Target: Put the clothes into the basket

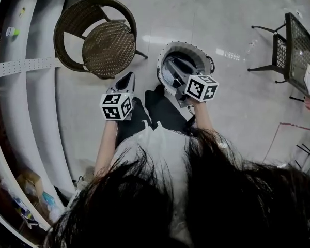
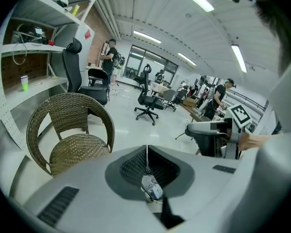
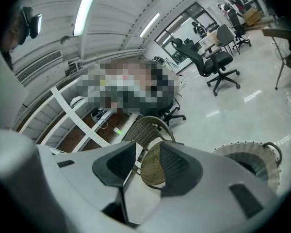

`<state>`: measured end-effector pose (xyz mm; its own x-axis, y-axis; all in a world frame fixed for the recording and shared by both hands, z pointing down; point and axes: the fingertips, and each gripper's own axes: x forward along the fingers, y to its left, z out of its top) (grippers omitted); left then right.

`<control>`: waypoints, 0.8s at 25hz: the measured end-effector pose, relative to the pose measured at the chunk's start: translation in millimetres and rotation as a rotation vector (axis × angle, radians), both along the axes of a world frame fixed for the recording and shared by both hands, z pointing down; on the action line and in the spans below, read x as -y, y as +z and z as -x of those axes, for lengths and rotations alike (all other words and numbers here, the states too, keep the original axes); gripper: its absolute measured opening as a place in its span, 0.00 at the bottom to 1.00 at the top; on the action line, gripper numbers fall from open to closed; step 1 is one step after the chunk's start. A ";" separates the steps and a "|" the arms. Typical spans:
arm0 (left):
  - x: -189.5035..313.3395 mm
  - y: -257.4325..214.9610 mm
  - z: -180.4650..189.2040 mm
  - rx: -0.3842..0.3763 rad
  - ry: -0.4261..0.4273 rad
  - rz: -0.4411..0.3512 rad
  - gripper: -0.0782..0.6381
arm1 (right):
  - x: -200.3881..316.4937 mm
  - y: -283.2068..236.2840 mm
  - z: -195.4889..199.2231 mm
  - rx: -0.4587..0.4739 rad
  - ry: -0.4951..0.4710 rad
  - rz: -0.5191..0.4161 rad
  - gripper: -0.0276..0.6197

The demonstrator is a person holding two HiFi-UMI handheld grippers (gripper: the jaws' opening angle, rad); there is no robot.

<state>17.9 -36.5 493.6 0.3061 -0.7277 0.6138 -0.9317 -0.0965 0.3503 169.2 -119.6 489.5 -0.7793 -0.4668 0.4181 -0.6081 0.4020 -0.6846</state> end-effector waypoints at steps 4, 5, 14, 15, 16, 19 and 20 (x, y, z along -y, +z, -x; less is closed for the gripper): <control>-12.4 -12.0 7.8 -0.022 -0.036 -0.014 0.14 | -16.8 -12.1 9.7 -0.020 -0.042 -0.016 0.26; -15.2 -14.5 10.0 -0.021 -0.036 -0.018 0.14 | -20.6 -14.4 13.9 -0.020 -0.052 -0.017 0.26; -56.8 -45.4 43.0 0.013 -0.027 -0.097 0.14 | -69.1 -32.8 75.9 -0.016 -0.132 -0.060 0.25; -63.1 -50.9 47.7 0.011 -0.030 -0.113 0.14 | -76.5 -34.6 84.3 -0.014 -0.137 -0.063 0.25; -70.0 -56.2 51.7 0.005 -0.032 -0.128 0.14 | -84.7 -36.1 92.0 -0.013 -0.142 -0.066 0.25; -96.4 -65.8 60.6 -0.011 -0.029 -0.157 0.14 | -113.6 -41.7 111.4 -0.023 -0.159 -0.076 0.25; -107.1 -66.7 63.8 -0.010 -0.026 -0.160 0.14 | -124.1 -44.2 117.2 -0.026 -0.163 -0.080 0.25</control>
